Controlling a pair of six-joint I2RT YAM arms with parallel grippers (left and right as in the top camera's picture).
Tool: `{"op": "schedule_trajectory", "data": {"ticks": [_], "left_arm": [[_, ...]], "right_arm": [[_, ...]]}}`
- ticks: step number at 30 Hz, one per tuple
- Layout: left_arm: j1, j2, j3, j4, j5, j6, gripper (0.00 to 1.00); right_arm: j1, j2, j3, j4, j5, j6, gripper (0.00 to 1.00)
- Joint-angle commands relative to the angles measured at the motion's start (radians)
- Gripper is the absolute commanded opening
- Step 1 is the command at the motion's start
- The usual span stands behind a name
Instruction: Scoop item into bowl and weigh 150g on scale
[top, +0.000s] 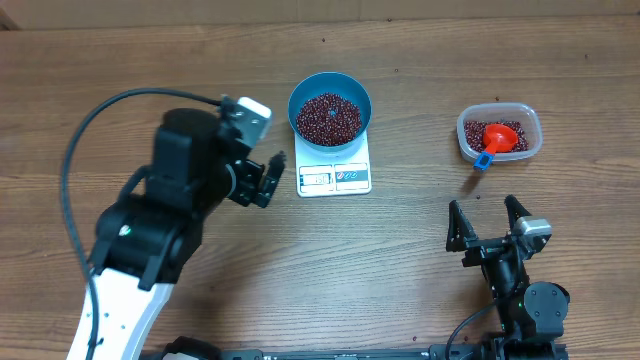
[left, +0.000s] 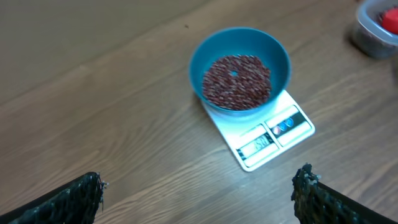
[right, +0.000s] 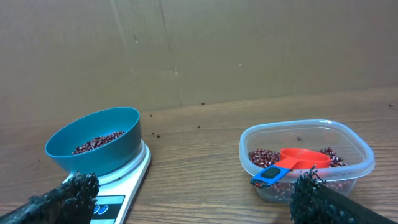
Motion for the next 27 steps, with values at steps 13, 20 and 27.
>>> {"op": "schedule_trajectory", "data": {"ticks": [13,20,27], "left_arm": [[0.111,-0.266,-0.123,0.002,-0.002,0.014,1.00],[0.111,-0.414,-0.383,0.291,0.018,0.015,1.00],[0.111,-0.577,-0.691,0.595,0.090,0.015,1.00]], "right_arm": [[0.006,-0.012,-0.011,0.005,0.009,0.004,1.00],[0.006,-0.012,-0.011,0.005,0.009,0.004,1.00],[0.006,-0.012,-0.011,0.005,0.009,0.004,1.00]]}}
